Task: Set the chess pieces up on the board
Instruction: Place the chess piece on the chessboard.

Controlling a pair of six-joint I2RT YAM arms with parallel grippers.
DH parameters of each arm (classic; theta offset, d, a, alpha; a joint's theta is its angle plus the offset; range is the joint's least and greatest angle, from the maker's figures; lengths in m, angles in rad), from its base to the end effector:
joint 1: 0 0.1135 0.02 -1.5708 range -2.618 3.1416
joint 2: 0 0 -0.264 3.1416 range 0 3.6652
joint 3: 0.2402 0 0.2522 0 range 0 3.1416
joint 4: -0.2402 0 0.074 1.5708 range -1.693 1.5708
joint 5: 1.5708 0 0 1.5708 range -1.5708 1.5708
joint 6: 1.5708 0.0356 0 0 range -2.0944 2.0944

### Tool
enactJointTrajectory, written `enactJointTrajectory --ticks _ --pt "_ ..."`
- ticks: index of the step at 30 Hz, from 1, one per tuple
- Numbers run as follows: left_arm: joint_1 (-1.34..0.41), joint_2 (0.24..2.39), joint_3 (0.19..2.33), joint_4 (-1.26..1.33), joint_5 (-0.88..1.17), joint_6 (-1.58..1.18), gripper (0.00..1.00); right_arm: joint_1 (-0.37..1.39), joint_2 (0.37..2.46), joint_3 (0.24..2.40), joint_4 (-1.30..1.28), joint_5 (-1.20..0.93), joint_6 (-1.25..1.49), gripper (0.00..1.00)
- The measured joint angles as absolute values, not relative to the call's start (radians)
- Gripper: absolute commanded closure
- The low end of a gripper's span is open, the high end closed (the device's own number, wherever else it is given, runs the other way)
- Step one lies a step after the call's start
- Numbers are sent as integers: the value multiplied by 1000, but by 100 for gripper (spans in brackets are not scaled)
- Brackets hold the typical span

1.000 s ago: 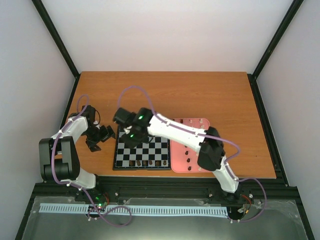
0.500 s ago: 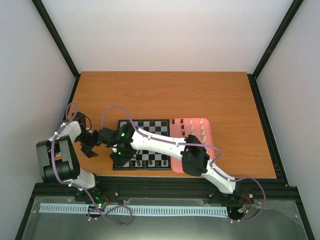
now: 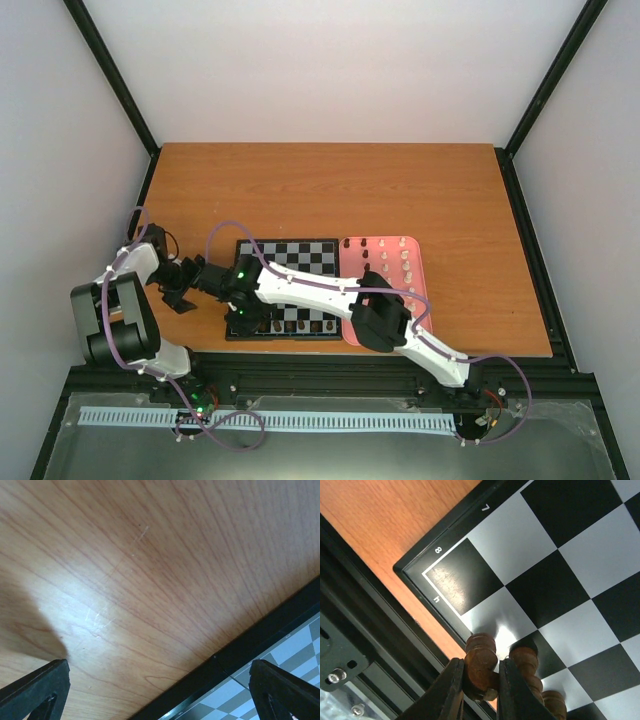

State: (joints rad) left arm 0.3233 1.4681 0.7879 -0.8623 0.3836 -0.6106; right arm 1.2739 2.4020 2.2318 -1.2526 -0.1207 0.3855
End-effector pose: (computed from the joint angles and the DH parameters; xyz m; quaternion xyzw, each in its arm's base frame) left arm 0.2168 0.0586 0.1617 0.4395 -0.8777 0.1906 0.0135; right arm 0.1371 0.4629 0.2009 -0.4318 0.8969 0.0950 0.0055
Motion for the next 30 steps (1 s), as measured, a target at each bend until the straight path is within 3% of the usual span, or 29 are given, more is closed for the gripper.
enactJointTrajectory --ticks 28,30 --pt "324 1478 788 -844 407 -612 0 1259 2440 2270 -1249 -113 366 97" --pt "324 1483 788 -844 409 -612 0 1258 2447 2272 -1250 -113 364 89"
